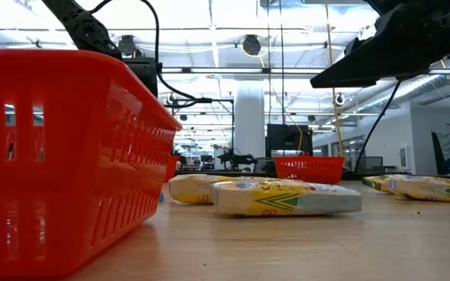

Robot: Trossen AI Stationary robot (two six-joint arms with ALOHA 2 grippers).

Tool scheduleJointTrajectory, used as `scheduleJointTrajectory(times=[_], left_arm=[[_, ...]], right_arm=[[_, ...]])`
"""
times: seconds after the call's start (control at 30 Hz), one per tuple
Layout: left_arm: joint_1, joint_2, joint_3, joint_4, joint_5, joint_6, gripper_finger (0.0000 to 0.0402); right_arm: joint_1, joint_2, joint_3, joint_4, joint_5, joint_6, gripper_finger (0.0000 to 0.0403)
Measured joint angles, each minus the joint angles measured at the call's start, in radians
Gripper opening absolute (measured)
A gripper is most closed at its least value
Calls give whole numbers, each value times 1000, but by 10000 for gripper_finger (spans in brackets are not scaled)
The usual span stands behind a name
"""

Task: Pick & Place School Supplies
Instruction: Put the pink hole puncher into the top right red bin

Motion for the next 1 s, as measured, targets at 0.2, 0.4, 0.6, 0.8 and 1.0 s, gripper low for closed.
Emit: scheduleJointTrajectory(times=[0.2, 0.4, 0.6, 0.8, 1.0], left_arm=[[-4, -30, -6, 8, 9, 6, 145], [-10, -37, -7, -1, -7, 39, 36], [-42, -59, -8, -20, -30, 11, 36], [-111, -164, 9, -48, -74, -46, 36], [-162, -237, 66, -33, -125, -66, 36]], right_arm=[[0, 0, 0, 3, 0, 0, 201], [0, 0, 0, 5, 0, 1, 201], [0, 0, 0, 3, 0, 3, 197], [0, 0, 0, 0, -1, 3, 183], [0, 0, 0, -1, -1, 1, 172]])
